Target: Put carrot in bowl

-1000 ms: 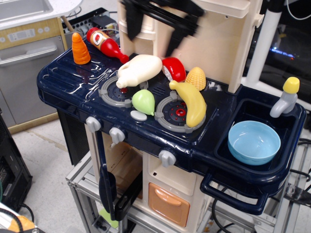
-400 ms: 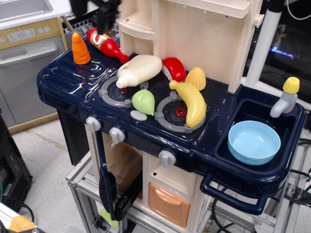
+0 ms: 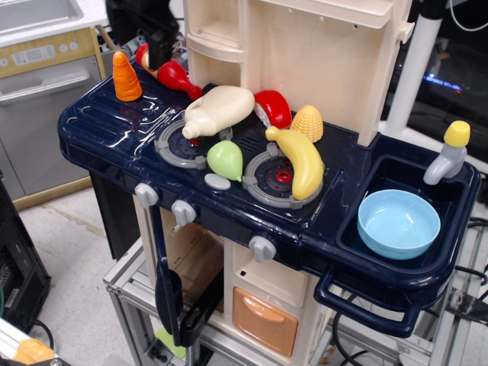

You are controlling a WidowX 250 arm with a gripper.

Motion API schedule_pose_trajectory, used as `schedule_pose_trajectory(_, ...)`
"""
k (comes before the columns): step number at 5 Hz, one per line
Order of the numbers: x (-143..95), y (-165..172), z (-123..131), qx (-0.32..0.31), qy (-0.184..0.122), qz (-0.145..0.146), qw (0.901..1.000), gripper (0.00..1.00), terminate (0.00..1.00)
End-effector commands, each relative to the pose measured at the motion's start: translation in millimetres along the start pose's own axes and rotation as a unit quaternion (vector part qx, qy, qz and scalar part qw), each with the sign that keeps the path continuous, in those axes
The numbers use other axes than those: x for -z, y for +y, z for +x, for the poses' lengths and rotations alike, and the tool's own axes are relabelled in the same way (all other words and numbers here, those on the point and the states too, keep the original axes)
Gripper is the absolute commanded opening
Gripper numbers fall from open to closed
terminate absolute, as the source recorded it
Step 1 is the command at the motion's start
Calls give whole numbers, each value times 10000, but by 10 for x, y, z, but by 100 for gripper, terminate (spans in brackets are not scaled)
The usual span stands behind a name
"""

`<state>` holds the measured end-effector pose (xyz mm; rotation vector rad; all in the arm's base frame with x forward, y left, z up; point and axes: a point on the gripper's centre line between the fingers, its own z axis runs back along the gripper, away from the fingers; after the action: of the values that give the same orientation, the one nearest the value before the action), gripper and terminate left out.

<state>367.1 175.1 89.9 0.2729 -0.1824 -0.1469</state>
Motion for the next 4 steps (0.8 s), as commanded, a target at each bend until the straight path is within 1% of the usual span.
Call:
schedule_pose_trajectory(1,-68,278,123,56,-399,294,9988,100,0)
schedule_pose_trajectory(2,32,292,90,-55,-575,197,9981,100,0)
schedule_pose_trajectory(3,145,288,65,-360,-853,168,9956,100,0)
schedule_pose_trajectory(4,241,366,4,-568,-969,-81,9936,100,0)
